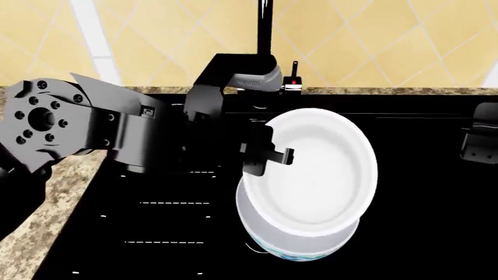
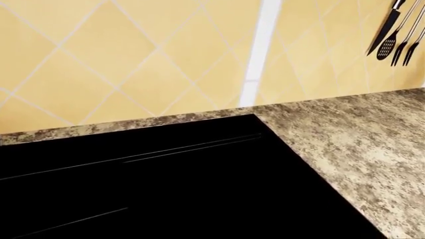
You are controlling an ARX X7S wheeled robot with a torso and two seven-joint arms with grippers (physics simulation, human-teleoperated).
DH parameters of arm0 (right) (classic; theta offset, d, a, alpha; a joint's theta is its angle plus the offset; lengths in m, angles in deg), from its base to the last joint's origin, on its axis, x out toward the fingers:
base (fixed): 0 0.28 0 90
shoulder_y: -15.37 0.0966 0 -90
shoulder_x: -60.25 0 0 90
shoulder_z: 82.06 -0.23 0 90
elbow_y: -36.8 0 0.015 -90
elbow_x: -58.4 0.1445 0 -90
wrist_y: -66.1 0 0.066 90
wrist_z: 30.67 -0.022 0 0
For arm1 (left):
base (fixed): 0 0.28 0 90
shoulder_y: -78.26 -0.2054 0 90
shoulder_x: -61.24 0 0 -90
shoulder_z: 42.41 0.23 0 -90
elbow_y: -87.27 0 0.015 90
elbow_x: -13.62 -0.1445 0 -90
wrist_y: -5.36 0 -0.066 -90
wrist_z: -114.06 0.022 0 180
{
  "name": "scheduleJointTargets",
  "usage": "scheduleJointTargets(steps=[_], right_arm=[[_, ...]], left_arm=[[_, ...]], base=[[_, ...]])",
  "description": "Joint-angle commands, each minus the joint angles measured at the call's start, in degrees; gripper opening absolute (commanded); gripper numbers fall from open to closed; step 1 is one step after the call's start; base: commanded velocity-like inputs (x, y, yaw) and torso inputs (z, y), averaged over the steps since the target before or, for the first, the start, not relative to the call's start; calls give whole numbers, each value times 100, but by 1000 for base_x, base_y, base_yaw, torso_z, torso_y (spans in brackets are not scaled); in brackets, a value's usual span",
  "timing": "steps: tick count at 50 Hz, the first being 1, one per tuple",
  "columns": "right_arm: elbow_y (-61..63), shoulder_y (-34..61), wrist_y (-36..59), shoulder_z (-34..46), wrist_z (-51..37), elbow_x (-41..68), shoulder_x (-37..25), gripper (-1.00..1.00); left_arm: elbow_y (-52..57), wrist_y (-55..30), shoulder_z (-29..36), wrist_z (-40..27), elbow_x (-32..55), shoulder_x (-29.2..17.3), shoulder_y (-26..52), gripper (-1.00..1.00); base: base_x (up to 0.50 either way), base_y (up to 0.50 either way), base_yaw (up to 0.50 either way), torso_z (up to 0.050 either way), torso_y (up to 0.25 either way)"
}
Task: Stack the bowls in the sink.
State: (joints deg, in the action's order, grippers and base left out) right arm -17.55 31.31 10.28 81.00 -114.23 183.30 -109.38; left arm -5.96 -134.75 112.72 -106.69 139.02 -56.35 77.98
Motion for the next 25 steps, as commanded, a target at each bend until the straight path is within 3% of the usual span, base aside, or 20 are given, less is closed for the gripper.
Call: scheduleJointTargets(steps=[1,25], right_arm=[[13,-68,-35,6,33,-42,-22,100],[82,-223,-143,29,110,-158,-107,100]], left_arm=[[-175,-6,-24,4,-28,63,75,-100],[-242,-33,90,99,-115,158,-44,-100]], base=[[0,0,0,0,0],[0,0,0,0,1]])
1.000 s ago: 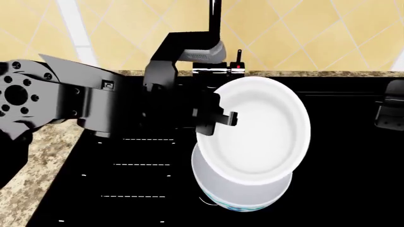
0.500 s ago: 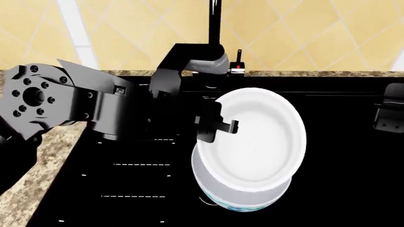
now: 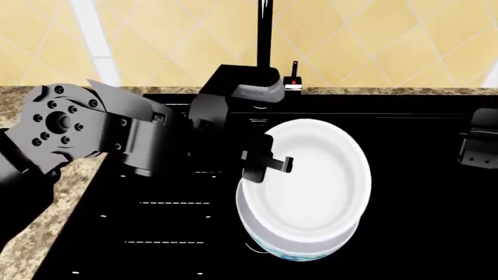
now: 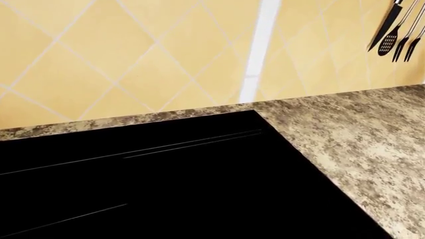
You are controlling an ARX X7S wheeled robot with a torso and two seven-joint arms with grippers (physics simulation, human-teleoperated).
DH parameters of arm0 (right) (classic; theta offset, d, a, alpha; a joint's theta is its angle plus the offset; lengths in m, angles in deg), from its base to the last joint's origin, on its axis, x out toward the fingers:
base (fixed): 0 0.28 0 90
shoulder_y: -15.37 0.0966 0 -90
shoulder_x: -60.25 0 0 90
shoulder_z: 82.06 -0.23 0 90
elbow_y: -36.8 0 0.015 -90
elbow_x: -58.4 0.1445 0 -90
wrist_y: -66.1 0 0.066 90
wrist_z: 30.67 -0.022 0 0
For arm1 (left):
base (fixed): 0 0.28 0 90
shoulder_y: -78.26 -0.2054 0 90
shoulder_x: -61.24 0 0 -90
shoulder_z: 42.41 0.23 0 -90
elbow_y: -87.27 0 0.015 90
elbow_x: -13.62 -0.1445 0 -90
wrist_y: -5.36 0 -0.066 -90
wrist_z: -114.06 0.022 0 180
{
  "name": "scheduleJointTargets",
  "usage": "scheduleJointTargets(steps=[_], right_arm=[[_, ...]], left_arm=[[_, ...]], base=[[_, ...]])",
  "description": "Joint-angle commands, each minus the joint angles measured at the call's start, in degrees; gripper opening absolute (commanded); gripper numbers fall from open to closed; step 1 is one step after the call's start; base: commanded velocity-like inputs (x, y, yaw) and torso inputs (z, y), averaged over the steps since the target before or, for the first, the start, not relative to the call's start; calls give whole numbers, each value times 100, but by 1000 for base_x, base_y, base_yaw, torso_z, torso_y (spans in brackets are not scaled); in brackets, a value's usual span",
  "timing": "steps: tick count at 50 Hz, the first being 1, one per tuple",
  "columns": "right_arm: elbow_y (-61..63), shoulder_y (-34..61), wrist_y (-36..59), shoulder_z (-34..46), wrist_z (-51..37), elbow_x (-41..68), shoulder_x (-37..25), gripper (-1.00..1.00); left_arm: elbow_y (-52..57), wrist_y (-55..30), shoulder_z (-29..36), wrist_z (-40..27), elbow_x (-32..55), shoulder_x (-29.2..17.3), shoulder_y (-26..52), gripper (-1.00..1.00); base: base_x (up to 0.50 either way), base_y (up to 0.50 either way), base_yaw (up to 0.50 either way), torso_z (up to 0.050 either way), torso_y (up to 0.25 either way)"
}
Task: Stack the bowls in the sink.
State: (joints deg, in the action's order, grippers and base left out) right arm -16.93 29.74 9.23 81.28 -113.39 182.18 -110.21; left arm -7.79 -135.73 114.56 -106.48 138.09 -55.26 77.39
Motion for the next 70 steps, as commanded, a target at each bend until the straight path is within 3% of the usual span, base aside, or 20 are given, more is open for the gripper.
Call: scheduleJointTargets(steps=[1,70], right_arm=[[22,-71,-44,1,30,-51,-27,100],[84,-460,-229,56,179,-306,-120,100]], left_arm=[[-57,55,-90,87,-20,52,12,-100],[-342,98,174,260,-315,228,-267,-100]], base=[[0,0,0,0,0],[0,0,0,0,1]])
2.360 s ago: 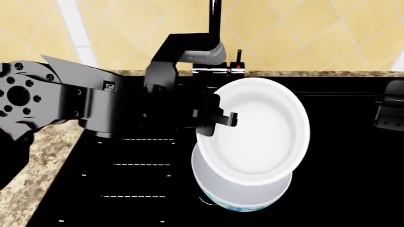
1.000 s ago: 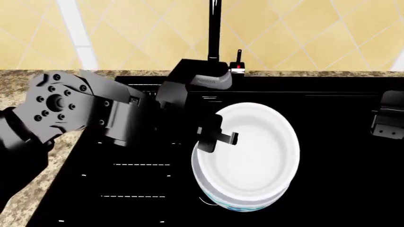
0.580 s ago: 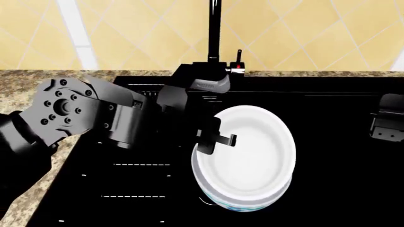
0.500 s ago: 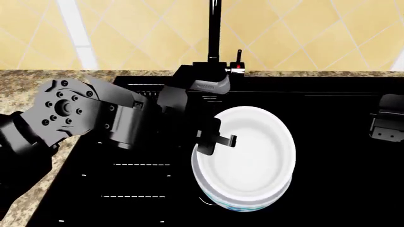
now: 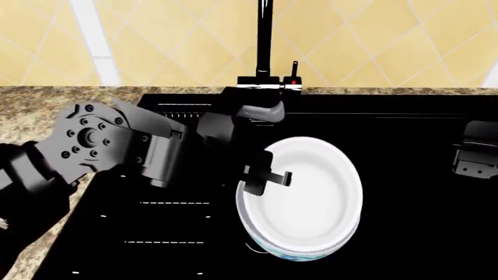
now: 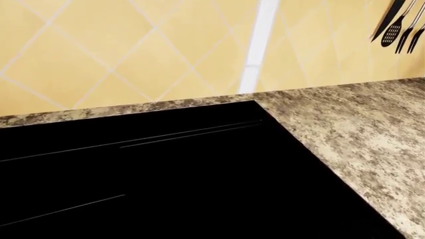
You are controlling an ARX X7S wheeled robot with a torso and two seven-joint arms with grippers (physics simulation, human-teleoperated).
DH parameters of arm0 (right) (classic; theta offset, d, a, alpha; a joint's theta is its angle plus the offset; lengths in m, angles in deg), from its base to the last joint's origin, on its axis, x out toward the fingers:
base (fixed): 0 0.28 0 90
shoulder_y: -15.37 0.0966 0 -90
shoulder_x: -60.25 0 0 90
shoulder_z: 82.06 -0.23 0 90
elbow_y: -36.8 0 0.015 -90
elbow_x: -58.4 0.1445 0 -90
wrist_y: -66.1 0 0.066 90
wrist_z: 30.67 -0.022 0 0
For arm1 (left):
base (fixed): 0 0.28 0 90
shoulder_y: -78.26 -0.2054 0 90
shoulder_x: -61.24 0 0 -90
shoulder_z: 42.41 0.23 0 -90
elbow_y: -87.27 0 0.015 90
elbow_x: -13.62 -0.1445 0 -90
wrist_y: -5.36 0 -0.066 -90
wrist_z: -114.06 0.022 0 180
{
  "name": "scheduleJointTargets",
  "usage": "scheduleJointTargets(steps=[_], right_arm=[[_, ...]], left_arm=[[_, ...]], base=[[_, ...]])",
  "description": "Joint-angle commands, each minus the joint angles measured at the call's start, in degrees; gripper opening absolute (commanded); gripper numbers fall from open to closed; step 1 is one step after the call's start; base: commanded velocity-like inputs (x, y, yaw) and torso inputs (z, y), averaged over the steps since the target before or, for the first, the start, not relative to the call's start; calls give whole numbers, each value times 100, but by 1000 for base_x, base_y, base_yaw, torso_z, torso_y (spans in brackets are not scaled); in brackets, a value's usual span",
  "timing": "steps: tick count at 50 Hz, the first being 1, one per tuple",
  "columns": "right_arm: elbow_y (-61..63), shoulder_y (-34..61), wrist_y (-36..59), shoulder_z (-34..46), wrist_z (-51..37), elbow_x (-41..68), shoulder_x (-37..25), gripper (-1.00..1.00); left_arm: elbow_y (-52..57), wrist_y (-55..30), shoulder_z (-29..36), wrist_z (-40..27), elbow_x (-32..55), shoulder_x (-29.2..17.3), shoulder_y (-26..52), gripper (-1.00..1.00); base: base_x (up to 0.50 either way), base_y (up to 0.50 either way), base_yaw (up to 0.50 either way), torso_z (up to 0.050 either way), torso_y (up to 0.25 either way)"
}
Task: Stack the bowls in the sink.
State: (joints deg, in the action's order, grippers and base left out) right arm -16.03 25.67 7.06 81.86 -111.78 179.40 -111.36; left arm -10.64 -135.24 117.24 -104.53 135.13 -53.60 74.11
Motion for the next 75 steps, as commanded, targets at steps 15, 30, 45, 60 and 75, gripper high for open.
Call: scheduleJointTargets(steps=[15,30,45,60,75], right_arm=[[16,-113,-36,-9,39,-44,-47,100],[54,-180,-66,-12,58,-83,-82,100],[138,-98,-40,-130,12,49,-134,100],[140,571,339,-634,-240,716,98,100],[350,1025,450,-979,-394,1190,227,100]], left_arm=[[-66,-51,-16,60,-52,53,99,100],[-4,-82,-64,-95,11,-51,300,100],[370,-170,-310,-193,113,-439,699,100],[1385,-400,-547,-540,411,-1281,1016,100],[2520,-406,-843,-1185,756,-2213,1378,100]], base=[[0,0,0,0,0],[0,0,0,0,0],[0,0,0,0,0],[0,0,0,0,1],[0,0,0,0,0]])
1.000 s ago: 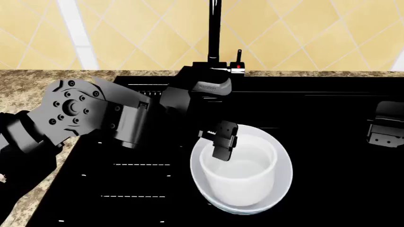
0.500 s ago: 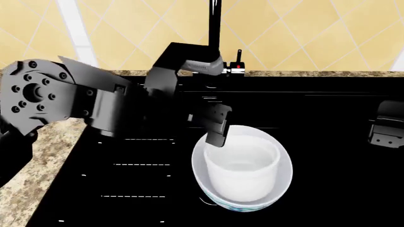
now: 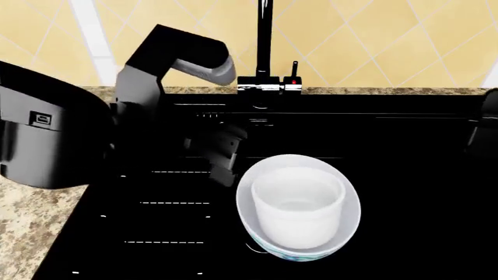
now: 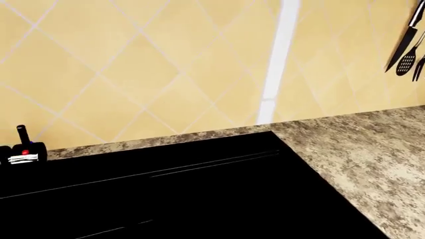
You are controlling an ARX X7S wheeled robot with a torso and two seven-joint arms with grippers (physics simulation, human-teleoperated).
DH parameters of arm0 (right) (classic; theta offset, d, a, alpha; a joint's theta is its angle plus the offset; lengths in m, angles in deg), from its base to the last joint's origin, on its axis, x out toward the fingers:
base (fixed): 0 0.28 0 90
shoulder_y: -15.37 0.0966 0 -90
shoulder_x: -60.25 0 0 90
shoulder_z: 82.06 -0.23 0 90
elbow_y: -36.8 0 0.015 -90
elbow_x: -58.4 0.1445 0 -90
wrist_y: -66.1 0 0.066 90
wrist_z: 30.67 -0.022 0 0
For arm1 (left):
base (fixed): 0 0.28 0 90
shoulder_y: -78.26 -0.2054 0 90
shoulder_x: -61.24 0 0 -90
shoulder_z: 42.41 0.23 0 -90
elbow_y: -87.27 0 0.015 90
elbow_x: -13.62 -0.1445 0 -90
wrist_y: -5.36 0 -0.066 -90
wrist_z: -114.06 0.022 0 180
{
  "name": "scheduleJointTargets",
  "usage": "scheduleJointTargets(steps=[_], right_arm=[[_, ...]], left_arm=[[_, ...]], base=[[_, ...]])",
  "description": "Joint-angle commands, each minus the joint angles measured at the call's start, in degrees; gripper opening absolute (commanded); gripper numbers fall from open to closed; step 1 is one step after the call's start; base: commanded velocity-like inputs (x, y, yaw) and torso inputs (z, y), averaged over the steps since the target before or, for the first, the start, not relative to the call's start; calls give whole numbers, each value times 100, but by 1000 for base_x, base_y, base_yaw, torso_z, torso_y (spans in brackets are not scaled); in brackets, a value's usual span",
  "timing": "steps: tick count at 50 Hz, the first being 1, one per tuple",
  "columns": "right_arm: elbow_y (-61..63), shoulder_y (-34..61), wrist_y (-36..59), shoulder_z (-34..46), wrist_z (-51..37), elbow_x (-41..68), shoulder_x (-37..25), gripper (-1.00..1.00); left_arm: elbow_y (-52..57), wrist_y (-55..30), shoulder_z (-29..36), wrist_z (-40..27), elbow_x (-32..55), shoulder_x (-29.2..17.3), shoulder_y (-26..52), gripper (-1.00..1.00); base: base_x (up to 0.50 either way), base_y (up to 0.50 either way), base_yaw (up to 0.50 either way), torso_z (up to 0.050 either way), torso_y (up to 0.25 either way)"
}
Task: Stack the bowls in the sink.
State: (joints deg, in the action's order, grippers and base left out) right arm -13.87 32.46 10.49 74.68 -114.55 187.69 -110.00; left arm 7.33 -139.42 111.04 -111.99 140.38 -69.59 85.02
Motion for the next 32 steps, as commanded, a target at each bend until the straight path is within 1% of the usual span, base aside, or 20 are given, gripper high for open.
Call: scheduleJointTargets(steps=[1,15,26,32], right_arm=[[152,380,116,-285,-125,399,90,100],[422,910,260,-683,-279,1048,-33,100],[533,1436,342,-983,-510,1638,22,100],[605,1724,286,-925,-564,1786,162,100]], left_arm=[[759,13,-245,-469,263,-661,324,100],[1422,179,-675,-1007,596,-1490,815,100],[1779,228,-920,-1079,757,-2051,913,100],[2061,334,-1046,-1152,847,-2307,925,100]], base=[[0,0,0,0,0],[0,0,0,0,0],[0,0,0,0,0],[0,0,0,0,0]])
